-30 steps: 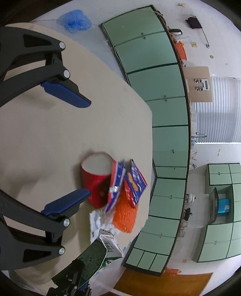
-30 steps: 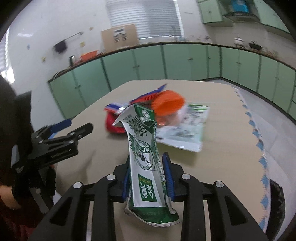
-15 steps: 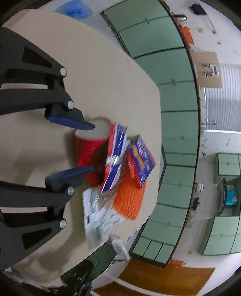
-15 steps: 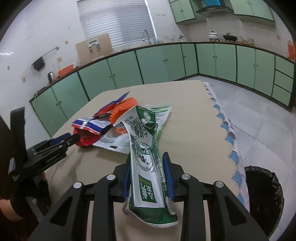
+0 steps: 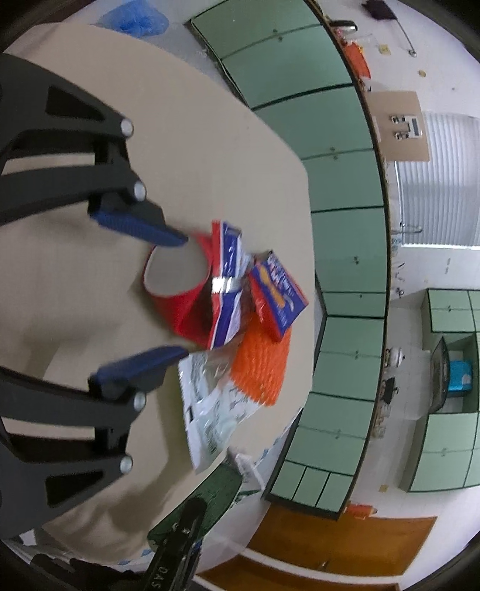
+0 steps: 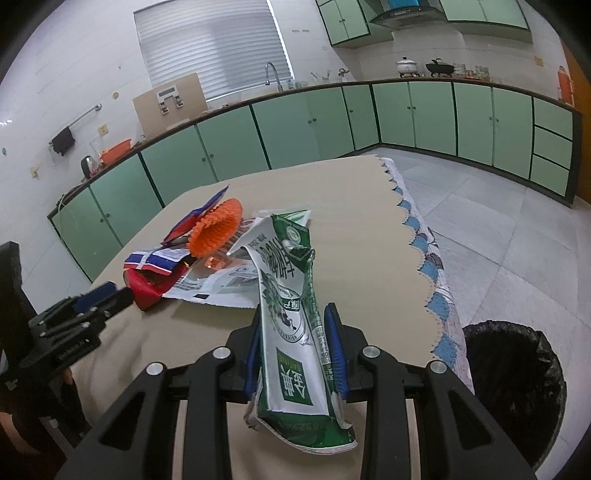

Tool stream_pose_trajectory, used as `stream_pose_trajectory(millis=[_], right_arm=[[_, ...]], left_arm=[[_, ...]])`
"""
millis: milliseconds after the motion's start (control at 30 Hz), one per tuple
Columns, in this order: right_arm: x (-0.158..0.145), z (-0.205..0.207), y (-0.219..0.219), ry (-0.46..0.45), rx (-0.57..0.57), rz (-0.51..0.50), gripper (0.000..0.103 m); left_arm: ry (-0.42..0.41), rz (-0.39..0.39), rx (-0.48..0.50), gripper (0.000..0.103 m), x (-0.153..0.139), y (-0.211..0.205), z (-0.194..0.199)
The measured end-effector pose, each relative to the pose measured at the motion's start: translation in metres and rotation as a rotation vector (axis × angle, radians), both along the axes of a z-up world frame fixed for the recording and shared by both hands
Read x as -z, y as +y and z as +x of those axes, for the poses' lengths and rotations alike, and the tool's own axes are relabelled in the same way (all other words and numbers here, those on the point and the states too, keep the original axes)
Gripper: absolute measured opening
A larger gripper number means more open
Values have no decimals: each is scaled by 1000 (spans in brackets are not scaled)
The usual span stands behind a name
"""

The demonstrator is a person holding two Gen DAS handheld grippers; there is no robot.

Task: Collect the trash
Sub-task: 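Grasp the red paper cup with the left gripper while the right holds the carton, then lift the red cup with the left gripper while the right carries the carton toward the bin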

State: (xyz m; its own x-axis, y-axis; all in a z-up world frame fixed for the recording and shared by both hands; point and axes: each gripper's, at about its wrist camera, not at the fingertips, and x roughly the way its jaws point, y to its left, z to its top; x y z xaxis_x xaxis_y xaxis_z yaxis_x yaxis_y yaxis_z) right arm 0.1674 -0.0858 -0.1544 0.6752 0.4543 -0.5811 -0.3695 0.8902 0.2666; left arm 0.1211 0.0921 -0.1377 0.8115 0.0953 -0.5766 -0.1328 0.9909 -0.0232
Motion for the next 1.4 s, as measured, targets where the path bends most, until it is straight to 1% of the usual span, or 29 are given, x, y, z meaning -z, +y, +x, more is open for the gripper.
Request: stream_pose_trajectory(millis=[100,233,400,533,567,600,633,700,800,1033,1167,1200,1233,1300,1400], right_arm=[[1,0,-2,-1,2,1,31],[1,1,-3,0,3,-2,31],[2,2,-4,1,12,-2,31],[2,3,-6,1,18,0,31],[2,3,-5,0,18,0,31],[2,3,-4,-1,17,0,31],[2,3,-4,-1,16,-1,31],[2,3,-4,2,14,-1,31],[1,2,-2,0,8,-5,31],[-1,2,-6,-5,10,-2,31],[0,0,-6,-8,10,-3,31],[0,0,-6,-7,10,-3,31],[0,0,-6,-7,10,-4,31],[-1,0,-7,-6,9,-5,31],[-2,-3,-8,-9,10,-10,31]], left_arm=[[-12,13,-13,76,-2,3,0],[-8,27,-22,84,-2,8,10],[35,-4,-27,86,3,14,30],[98,-57,-17,86,11,19,44],[105,-70,-18,86,12,20,45],[106,-79,-20,77,12,21,45],[109,-84,-21,64,12,21,46],[109,-83,-27,60,14,21,45],[89,-75,-37,54,10,16,38],[53,-65,-48,50,-2,-1,0],[66,-45,-18,51,0,-13,-20],[72,-38,-10,53,2,-15,-22],[82,-35,-2,64,5,-18,-22],[106,-63,8,76,10,-18,-17],[120,-80,1,76,14,-14,-9]])
